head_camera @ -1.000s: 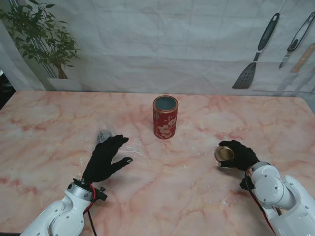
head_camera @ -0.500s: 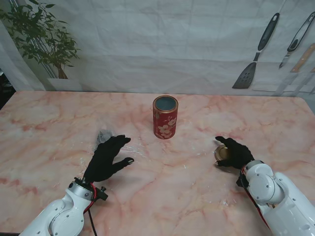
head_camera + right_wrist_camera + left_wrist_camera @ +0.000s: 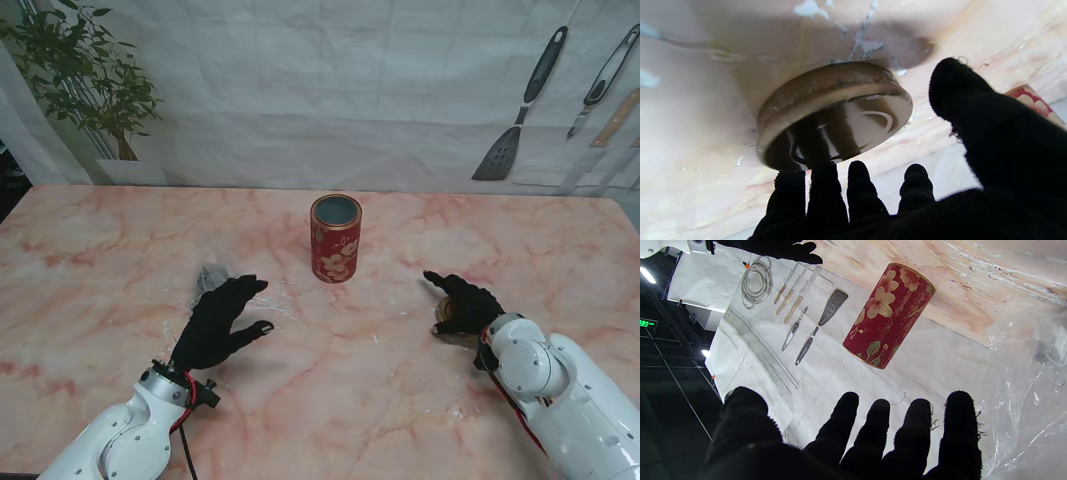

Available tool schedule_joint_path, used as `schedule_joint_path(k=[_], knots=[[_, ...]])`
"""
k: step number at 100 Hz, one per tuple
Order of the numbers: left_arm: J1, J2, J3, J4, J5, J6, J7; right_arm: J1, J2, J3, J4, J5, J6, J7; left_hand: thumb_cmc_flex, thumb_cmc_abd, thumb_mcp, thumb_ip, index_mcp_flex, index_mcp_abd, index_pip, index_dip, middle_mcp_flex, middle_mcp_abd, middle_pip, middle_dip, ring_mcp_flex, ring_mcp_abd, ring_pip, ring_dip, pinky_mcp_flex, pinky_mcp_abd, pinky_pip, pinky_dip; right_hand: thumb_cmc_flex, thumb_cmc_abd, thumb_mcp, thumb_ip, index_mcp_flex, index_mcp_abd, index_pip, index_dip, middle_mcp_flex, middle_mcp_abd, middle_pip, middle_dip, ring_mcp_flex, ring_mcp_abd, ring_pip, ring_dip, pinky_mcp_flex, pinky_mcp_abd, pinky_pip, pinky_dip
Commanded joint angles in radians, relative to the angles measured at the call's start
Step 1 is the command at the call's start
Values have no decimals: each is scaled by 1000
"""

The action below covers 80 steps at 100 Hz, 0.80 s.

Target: Insert tea bags into the tea bag box

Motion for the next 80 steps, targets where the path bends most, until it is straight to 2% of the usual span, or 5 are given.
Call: schedule_joint_path(k=[1, 18, 31, 50, 80], knots=[[-3, 0, 0, -3, -7, -6, -14, -12, 2, -28, 4, -15, 4, 54, 24, -7, 12, 18, 23, -15, 9, 10, 10, -28, 7, 1, 10, -20, -22, -1, 3, 3, 31, 21, 36, -60, 41, 28, 10, -23, -25, -79, -32, 7, -22, -14, 84, -36, 112, 33, 143, 21, 256, 29], [-3, -2, -1, -1, -18, -14, -16, -6, 11, -50, 4, -28, 14, 99, 24, -7, 12, 18, 24, -15, 10, 10, 9, -30, 8, 2, 13, -19, -20, 0, 9, 5, 42, 26, 86, -57, 59, 33, 13, -14, -49, -119, -28, 5, -40, -60, 90, -25, 136, 35, 179, 22, 331, 20], [-2, -2, -2, 0, -20, -15, -16, -6, 10, -60, 6, -30, 28, 94, 25, -7, 12, 18, 23, -16, 9, 11, 9, -30, 8, 2, 14, -18, -19, 0, 13, 6, 48, 28, 163, -39, 68, 44, 14, -17, -52, -122, -29, 4, -31, -65, 124, -18, 185, 50, 221, 18, 395, 8], [-4, -4, -1, 1, -28, -22, -14, -10, 13, -72, -4, -54, 65, 101, 28, -7, 12, 17, 23, -17, 9, 11, 8, -32, 9, 3, 17, -15, -17, 1, 17, 11, 53, 31, 261, 0, 80, 63, 14, -24, -54, -124, -30, -2, -16, -45, 190, -16, 244, 66, 285, 29, 463, -8], [-4, -7, -1, 2, -39, -34, -15, -9, 21, -88, -10, -67, 95, 143, 30, -6, 11, 17, 23, -28, 11, 12, 9, -37, 9, 3, 18, -11, -17, 1, 19, 17, 57, 32, 316, 5, 163, 68, 14, -32, -36, -108, -34, -23, 3, 6, 227, -11, 316, 82, 369, 7, 533, -51]])
